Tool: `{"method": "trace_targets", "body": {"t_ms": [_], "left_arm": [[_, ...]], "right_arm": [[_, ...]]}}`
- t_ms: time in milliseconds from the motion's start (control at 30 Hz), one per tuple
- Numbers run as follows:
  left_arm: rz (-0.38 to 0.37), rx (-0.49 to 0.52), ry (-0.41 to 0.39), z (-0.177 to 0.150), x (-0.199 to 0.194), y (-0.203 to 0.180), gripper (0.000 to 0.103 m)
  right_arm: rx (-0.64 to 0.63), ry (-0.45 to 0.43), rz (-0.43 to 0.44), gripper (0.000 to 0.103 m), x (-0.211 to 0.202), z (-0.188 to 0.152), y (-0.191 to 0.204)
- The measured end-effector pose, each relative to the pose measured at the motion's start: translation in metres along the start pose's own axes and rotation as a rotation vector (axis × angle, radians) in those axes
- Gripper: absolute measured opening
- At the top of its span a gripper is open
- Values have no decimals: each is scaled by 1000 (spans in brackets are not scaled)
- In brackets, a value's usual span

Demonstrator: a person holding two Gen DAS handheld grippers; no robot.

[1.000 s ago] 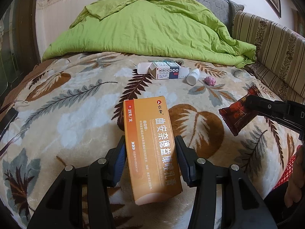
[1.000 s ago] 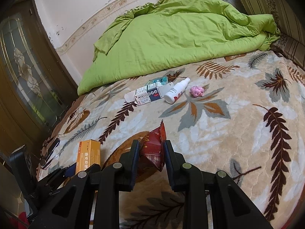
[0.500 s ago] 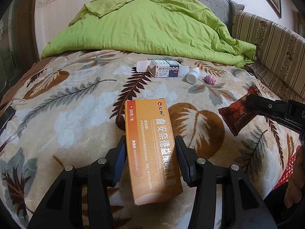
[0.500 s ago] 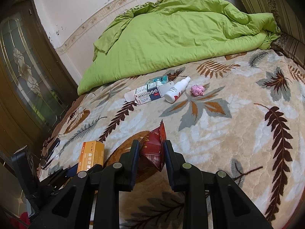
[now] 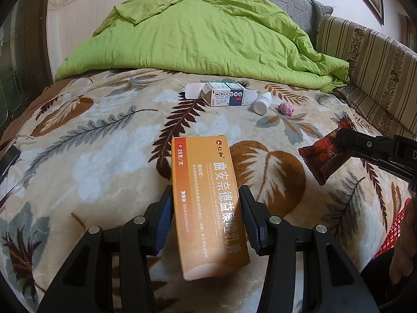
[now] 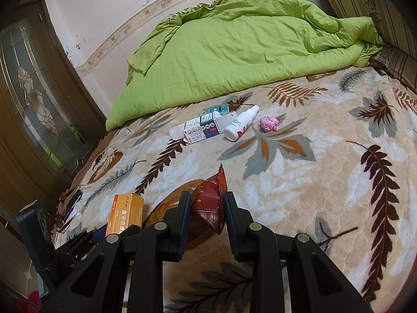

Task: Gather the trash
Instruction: 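Lift the orange box and red wrapper off the bed with both grippers, then carry both items over the red basket and open both grippers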

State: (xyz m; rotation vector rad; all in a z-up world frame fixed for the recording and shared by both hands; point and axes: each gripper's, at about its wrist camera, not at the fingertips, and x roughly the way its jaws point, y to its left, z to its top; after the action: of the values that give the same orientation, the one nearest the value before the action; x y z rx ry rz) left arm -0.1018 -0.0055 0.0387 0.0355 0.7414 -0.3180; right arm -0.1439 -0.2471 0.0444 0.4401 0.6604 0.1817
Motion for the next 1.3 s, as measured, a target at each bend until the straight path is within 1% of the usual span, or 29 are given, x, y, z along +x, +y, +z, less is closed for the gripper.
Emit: {"method": "trace_targets", "body": {"t_ms": [233, 333, 400, 467, 533, 633, 733, 833, 867, 933, 967, 1000, 1033, 1100, 1167, 1200, 1233, 1267, 1300], "left_arm": [[-12, 9, -2, 1, -1, -5, 48], [-40, 28, -9, 3, -9, -16, 48], [-77, 46, -6, 6, -15, -25, 48], [-117, 65, -6, 8, -21, -38, 48], [-165, 90, 2, 12, -26, -52, 48], [-239, 146, 1, 16, -37, -84, 48], [-329, 218, -1, 20, -51, -129, 48], [-413, 280, 4, 21, -63, -172, 48], [-448, 306, 11, 20, -68, -190, 48], [-521, 349, 35, 18, -75, -221, 48], [-569, 378, 55, 15, -79, -244, 48], [-593, 393, 67, 12, -81, -256, 48], [-626, 413, 89, 9, -83, -272, 48], [-706, 457, 158, -1, -83, -310, 48], [-748, 467, 203, -8, -79, -334, 49], [-767, 472, 231, -12, -75, -344, 55], [-774, 479, 261, -15, -72, -353, 61], [-763, 481, 284, -18, -67, -360, 65], [-754, 473, 290, -20, -65, -360, 65]], "right_arm": [[14, -12, 9, 28, -5, 0, -2], [44, -40, 25, 28, -23, -1, -7], [91, -49, 44, 28, -40, -4, -16], [114, -71, 40, 28, -65, -5, -24], [120, -108, 8, 28, -98, -9, -37], [164, -150, -62, 28, -146, -19, -64], [229, -184, -168, 28, -196, -36, -100], [301, -206, -297, 28, -247, -58, -135], [324, -212, -324, 28, -260, -64, -145], [380, -220, -389, 28, -287, -80, -167], [399, -226, -412, 28, -297, -86, -174], [421, -231, -434, 28, -306, -92, -182], [441, -232, -448, 28, -314, -98, -189], [461, -227, -461, 29, -323, -104, -199], [467, -221, -485, 30, -328, -107, -202], [470, -219, -511, 32, -330, -107, -204], [473, -222, -525, 42, -332, -107, -205], [476, -229, -531, 54, -334, -108, -207], [474, -245, -534, 58, -338, -108, -206]]}}
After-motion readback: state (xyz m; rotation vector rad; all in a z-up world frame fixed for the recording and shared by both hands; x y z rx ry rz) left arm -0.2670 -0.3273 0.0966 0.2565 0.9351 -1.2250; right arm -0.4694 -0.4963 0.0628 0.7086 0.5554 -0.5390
